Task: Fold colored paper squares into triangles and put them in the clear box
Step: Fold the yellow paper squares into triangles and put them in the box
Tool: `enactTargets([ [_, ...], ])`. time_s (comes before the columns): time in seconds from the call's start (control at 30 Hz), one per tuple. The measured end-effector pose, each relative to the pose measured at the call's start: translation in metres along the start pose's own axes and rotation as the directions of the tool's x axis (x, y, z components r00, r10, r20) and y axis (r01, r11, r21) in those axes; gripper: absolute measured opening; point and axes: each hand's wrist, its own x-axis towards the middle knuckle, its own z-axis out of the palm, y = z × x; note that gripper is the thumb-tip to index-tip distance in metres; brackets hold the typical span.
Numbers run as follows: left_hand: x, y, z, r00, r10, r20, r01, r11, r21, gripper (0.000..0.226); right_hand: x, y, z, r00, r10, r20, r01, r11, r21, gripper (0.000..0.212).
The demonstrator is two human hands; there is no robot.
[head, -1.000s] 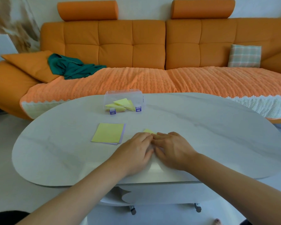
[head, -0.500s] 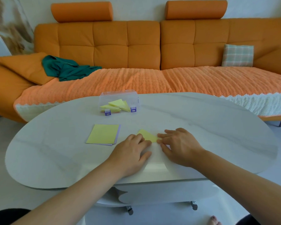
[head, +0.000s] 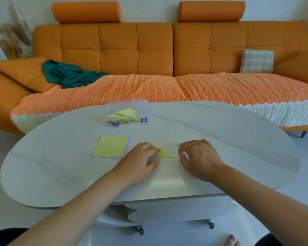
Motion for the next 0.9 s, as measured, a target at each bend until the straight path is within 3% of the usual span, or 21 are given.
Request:
enactTargets([
  [0.13, 0.011, -0.010, -0.008, 0.998, -0.062, 0.018, 0.064, 0.992, -0.106, 0.037, 0.007, -0.006, -0.005, 0.995, -0.053, 0.081, 0.038, 0.983, 0.178, 0.045],
  [0.23, 0.018, -0.016, -0.012, 0.998, -0.017, 0.058, 0.021, 0.998, -0.064, 0.037, 0.016, -0.012, -0.003, 0.984, -0.109, 0.137, 0.072, 0.966, 0.250, 0.051],
  [0.37, 0.024, -0.022, -0.016, 0.993, 0.095, 0.064, -0.100, 0.992, 0.074, 0.031, 0.030, -0.016, 0.000, 0.977, -0.152, 0.150, 0.110, 0.960, 0.257, 0.057],
  [0.5, 0.028, -0.026, -0.013, 0.985, 0.170, 0.020, -0.172, 0.980, 0.098, 0.024, 0.040, -0.016, -0.002, 0.965, -0.223, 0.136, 0.189, 0.957, 0.221, 0.051],
  [0.63, 0.031, -0.030, -0.013, 0.992, 0.122, 0.021, -0.123, 0.992, 0.023, 0.038, 0.048, -0.018, -0.003, 0.944, -0.305, 0.122, 0.299, 0.952, 0.066, 0.037],
  [0.73, 0.031, -0.029, -0.014, 0.996, 0.084, 0.017, -0.084, 0.996, -0.009, 0.029, 0.053, -0.021, -0.002, 0.944, -0.320, 0.078, 0.321, 0.947, 0.007, 0.032],
  [0.8, 0.031, -0.026, -0.015, 0.997, 0.040, -0.059, -0.044, 0.997, -0.065, 0.016, 0.053, -0.022, -0.003, 0.959, -0.282, 0.015, 0.281, 0.958, 0.053, 0.030],
  [0.9, 0.032, -0.020, -0.019, 0.985, -0.120, -0.120, 0.091, 0.970, -0.226, 0.009, 0.054, -0.020, -0.011, 0.991, -0.128, -0.045, 0.136, 0.945, 0.296, 0.019],
])
